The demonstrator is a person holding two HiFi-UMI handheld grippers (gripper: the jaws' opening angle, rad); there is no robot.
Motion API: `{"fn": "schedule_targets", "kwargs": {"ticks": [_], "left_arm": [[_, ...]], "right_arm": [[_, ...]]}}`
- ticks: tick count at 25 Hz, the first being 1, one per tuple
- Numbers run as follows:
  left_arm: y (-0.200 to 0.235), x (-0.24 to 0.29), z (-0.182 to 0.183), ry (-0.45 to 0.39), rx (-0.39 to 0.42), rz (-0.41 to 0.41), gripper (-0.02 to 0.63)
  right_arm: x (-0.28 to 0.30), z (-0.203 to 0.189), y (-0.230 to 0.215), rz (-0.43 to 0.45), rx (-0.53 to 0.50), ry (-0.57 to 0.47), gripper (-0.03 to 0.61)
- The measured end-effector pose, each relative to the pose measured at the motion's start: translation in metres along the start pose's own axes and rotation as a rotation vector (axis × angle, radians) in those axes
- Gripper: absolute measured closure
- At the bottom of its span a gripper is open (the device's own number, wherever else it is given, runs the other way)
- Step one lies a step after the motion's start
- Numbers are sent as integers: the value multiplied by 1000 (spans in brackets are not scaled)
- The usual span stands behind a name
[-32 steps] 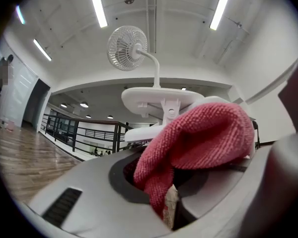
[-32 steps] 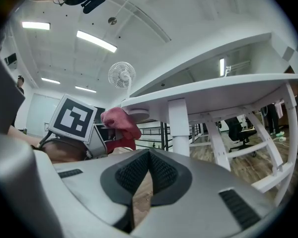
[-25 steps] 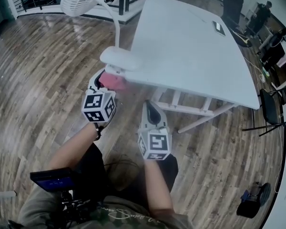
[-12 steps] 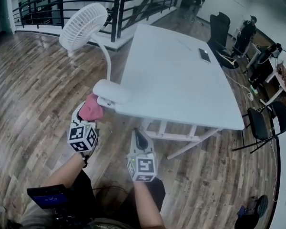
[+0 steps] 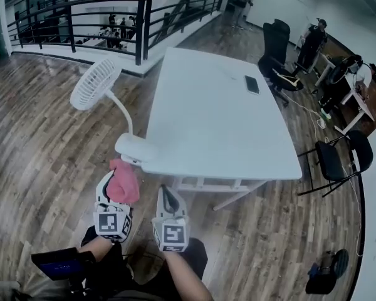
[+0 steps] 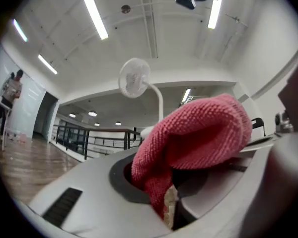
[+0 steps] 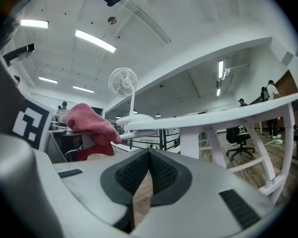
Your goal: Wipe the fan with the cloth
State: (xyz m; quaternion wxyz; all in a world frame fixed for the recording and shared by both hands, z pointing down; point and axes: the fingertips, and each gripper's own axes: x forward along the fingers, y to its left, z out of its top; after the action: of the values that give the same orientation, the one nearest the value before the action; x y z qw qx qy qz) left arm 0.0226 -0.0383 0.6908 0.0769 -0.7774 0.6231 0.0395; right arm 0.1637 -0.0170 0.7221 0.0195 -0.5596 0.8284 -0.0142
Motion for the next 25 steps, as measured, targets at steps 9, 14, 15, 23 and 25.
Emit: {"fn": "schedule_targets", "kwargs": {"ticks": [9,14,15,23,25], "left_arm": [[-39,-33,122,66,-44,-161,531],[-46,-31,218,68,-60,-198,531],[-46,-29,240,71,-70,-194,531],[-40,-21,404,89,-97,-202,531],[-38,-29,429,107,-111,-186,531]], "right_arm": [[-33,113,1,23,101,28,581],[-43,221,17,67,21,21,581],[-47,245,14,43,7,10,581],[-79,412,26,-129,-32,2,581],[-93,433,31,-139,-11,38,581]]}}
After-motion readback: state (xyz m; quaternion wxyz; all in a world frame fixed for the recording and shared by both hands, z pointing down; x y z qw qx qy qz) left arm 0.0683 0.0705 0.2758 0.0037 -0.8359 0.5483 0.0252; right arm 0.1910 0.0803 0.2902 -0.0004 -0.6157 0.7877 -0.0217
